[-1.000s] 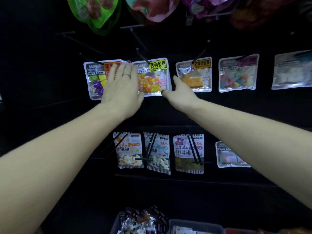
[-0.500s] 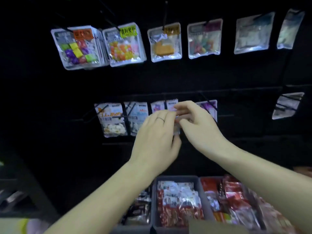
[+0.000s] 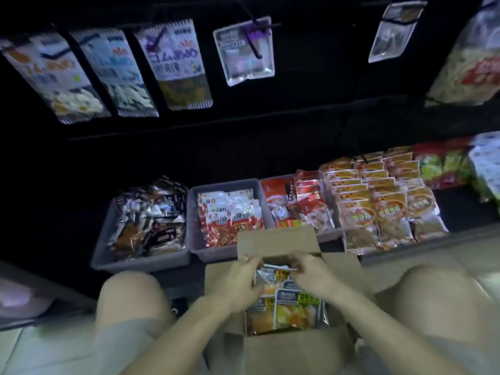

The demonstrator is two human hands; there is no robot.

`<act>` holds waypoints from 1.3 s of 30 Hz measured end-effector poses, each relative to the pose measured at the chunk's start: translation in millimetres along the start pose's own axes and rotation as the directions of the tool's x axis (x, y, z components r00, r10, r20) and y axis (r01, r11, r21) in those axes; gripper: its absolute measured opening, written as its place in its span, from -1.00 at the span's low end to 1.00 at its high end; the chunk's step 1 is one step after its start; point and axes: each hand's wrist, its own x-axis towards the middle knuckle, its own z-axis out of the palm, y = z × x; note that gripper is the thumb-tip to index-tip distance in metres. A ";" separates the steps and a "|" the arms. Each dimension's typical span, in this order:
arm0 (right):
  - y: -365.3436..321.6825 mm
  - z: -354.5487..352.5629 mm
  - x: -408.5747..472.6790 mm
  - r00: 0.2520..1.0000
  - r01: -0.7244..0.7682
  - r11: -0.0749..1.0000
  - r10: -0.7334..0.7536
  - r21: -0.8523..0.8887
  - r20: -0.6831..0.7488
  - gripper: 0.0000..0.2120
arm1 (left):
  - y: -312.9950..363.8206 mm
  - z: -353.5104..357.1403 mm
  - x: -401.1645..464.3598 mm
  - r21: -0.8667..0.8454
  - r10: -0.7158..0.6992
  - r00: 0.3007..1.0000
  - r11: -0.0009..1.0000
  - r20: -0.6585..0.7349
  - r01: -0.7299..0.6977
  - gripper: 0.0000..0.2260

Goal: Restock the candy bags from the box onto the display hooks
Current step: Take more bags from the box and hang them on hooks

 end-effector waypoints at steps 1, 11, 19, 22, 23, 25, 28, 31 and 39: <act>13.9 7.1 -0.8 1.000 -0.017 0.998 0.019 -0.057 0.020 -0.68 | -3.5 12.7 3.4 -0.026 -0.022 0.999 0.999 0.048 0.023 -0.74; 71.3 39.7 7.1 0.997 -0.056 0.961 0.068 -0.271 0.034 -0.27 | -27.9 83.8 3.3 0.134 -0.066 0.982 0.990 0.178 0.042 -0.51; 85.0 49.0 15.8 0.996 -0.054 0.915 0.075 -0.399 0.039 -0.08 | -35.7 96.3 -2.8 0.117 -0.002 0.984 0.993 0.177 -0.019 -0.43; 82.8 48.7 16.3 0.998 -0.056 0.921 0.063 -0.386 0.005 -0.23 | -38.6 101.6 0.8 0.061 -0.028 0.980 0.998 0.195 0.017 -0.41; 82.2 49.0 16.6 0.998 -0.049 0.920 0.057 -0.388 0.010 -0.31 | -39.4 101.9 1.6 0.053 -0.033 0.979 0.998 0.201 0.023 -0.40; 81.0 49.3 16.3 0.998 -0.039 0.919 0.053 -0.391 0.024 -0.41 | -40.5 101.7 1.7 0.057 -0.035 0.973 0.998 0.228 0.023 -0.40; 80.4 51.1 15.3 0.999 -0.025 0.916 0.037 -0.401 0.023 -0.45 | -39.9 103.0 -0.5 0.082 0.015 0.970 0.996 0.242 -0.036 -0.43; 79.7 56.2 12.8 1.000 -0.020 0.937 0.027 -0.348 0.015 -0.50 | -42.5 109.3 -0.7 0.081 0.021 0.969 0.996 0.245 -0.042 -0.40; 87.5 57.9 7.2 0.992 0.084 0.886 -0.033 -0.456 0.118 -0.66 | -47.3 113.8 0.7 0.084 -0.003 0.973 0.996 0.229 -0.016 -0.64</act>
